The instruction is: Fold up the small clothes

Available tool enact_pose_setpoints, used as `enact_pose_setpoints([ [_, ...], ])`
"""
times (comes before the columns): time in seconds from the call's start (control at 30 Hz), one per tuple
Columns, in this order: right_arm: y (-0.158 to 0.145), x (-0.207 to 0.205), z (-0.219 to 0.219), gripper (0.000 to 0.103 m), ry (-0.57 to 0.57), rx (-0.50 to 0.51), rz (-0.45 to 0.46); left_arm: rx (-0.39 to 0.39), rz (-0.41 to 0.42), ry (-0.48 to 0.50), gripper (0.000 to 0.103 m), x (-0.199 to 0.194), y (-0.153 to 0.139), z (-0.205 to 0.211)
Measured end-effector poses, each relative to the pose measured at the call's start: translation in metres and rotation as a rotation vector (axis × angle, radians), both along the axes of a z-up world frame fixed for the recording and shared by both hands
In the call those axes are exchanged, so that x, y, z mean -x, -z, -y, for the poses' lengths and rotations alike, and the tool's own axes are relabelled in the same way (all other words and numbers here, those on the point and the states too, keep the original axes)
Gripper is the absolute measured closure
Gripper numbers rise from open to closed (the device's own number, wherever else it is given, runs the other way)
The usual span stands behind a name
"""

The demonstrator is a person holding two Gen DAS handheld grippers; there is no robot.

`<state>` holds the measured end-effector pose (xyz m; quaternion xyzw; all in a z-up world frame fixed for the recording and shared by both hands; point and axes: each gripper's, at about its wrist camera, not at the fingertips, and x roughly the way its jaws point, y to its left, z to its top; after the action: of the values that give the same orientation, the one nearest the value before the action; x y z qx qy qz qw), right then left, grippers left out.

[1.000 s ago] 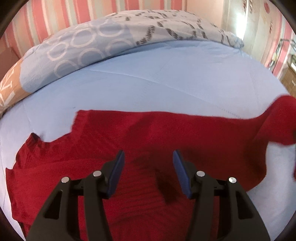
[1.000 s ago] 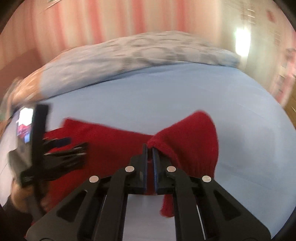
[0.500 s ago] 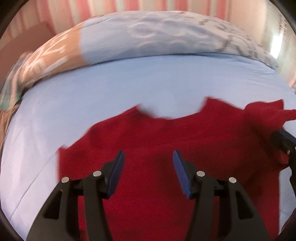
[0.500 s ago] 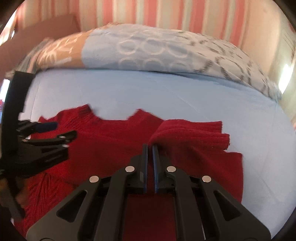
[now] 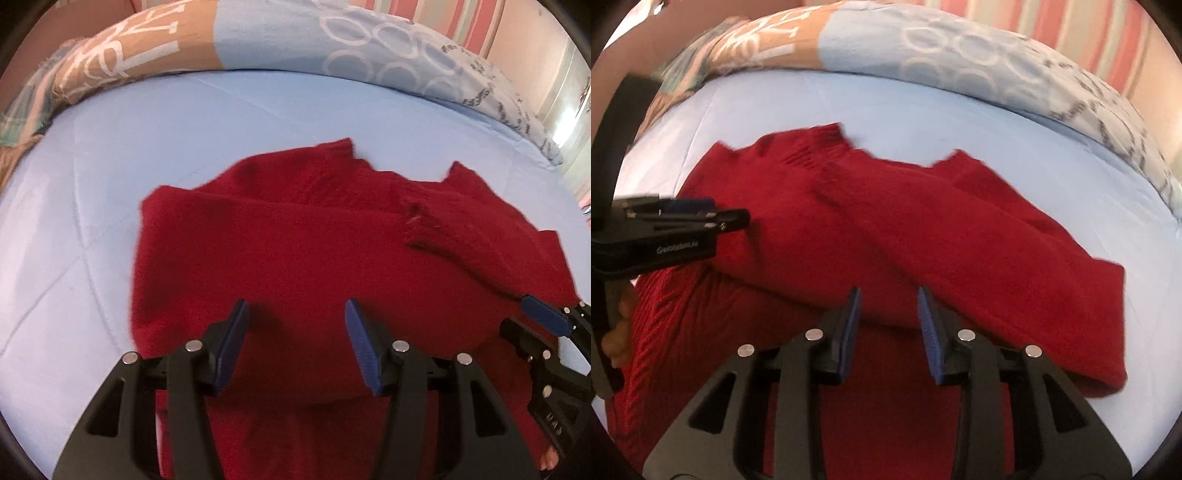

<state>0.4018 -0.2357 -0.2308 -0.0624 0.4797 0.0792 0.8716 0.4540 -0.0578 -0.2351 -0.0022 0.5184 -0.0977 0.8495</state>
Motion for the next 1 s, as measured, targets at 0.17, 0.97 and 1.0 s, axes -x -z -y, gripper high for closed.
enact_pose_setpoints([
  [0.17, -0.01, 0.004, 0.034, 0.068, 0.106, -0.054, 0.024, 0.114, 0.008, 0.066, 0.042, -0.018, -0.008, 0.031],
  [0.97, 0.004, 0.023, 0.108, 0.063, 0.32, -0.176, -0.009, -0.176, 0.229, 0.206, 0.088, 0.003, -0.017, 0.118],
  [1.0, 0.002, 0.024, 0.108, 0.062, 0.318, -0.171, -0.004, -0.182, 0.241, 0.198, 0.088, 0.008, -0.02, 0.114],
])
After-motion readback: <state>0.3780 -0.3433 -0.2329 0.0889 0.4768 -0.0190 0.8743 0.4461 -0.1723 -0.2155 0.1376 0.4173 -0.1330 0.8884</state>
